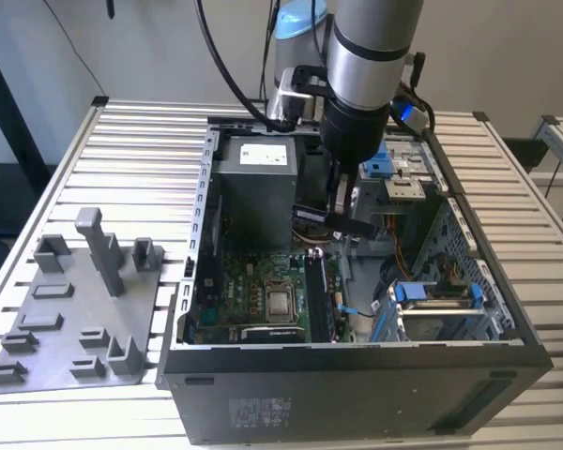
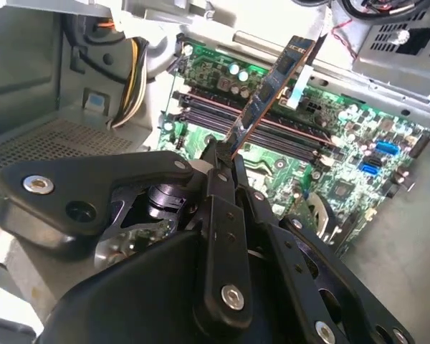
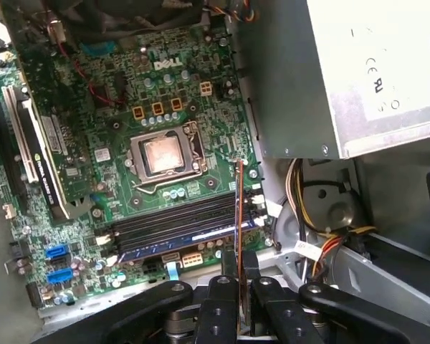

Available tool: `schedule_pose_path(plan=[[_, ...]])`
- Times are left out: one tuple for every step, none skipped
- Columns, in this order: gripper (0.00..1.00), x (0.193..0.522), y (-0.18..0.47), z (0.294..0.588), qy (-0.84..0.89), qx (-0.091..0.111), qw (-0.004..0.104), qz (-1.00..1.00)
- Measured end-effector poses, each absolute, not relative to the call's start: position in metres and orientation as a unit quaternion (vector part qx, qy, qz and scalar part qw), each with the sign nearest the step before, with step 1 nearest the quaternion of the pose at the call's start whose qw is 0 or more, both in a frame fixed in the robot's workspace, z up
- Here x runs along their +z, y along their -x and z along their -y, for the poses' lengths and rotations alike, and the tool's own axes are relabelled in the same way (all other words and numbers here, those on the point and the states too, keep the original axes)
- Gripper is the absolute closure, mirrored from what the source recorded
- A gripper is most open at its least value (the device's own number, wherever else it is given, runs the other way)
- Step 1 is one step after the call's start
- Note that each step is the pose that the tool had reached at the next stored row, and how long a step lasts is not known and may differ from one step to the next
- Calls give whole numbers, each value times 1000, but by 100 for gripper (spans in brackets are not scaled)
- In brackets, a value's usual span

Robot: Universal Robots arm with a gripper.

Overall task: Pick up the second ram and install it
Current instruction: 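Insert the second ram into the second slot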

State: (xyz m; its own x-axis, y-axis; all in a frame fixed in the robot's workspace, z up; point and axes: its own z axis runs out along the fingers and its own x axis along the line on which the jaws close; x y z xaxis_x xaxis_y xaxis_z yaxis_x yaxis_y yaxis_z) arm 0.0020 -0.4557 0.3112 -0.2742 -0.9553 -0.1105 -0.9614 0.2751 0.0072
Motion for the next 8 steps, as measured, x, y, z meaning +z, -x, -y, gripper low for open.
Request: schedule_pose_path(plan=[[86, 311, -2, 456, 594, 36, 42, -803], [86, 311, -2, 456, 586, 35, 43, -808], [86, 311, -2, 456, 579, 35, 43, -813], [86, 310, -2, 456, 571, 35, 43, -819], [86, 310, -2, 456, 564, 34, 44, -824], [86, 310, -2, 456, 557, 34, 44, -828], [86, 310, -2, 456, 551, 34, 44, -833], [86, 310, -2, 456, 543, 33, 45, -838]])
